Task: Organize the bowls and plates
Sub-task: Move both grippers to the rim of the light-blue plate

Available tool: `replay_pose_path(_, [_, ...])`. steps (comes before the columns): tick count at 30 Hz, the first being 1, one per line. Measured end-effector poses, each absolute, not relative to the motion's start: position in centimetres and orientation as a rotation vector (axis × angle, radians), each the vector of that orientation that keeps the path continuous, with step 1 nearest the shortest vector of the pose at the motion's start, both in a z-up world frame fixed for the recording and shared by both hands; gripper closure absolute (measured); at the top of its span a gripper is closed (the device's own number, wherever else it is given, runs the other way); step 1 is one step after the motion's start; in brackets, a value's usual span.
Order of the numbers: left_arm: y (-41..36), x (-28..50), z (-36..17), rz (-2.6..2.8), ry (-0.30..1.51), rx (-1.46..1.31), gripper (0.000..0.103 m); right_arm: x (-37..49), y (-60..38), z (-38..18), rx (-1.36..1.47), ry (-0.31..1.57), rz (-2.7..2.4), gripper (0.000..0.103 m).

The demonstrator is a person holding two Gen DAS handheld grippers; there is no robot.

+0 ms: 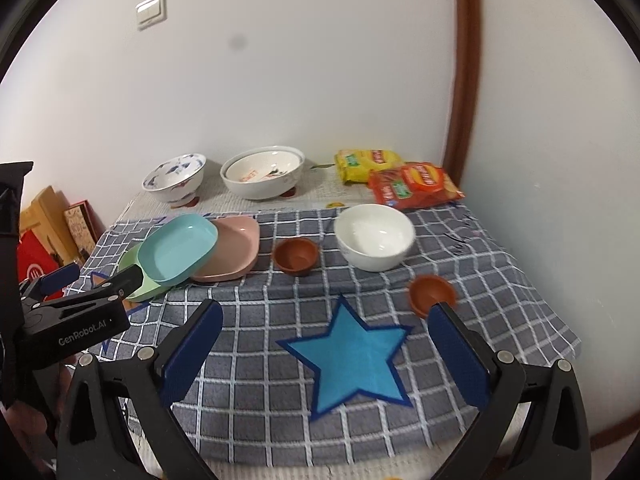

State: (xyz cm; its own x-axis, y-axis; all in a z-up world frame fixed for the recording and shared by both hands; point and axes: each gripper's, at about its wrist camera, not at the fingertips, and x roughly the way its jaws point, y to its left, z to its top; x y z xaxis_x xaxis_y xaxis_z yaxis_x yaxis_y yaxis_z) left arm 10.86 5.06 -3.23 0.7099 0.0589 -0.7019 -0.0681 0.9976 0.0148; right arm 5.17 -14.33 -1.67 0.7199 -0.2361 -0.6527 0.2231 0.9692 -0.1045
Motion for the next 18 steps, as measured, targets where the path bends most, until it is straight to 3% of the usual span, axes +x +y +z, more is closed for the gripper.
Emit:
replay_pose_path(6, [8.0,14.8,-5.6,0.127,0.824,-0.028,0.004,10.5,-13.8,-3.8,-0.023,0.767,-0.183,0.005])
replay_pose_path(18, [12.8,20.9,-10.3,0.204,0.906,-0.105,0.018,21.8,-10.9,-8.4,-0.045,0.826,-0.004,0.019])
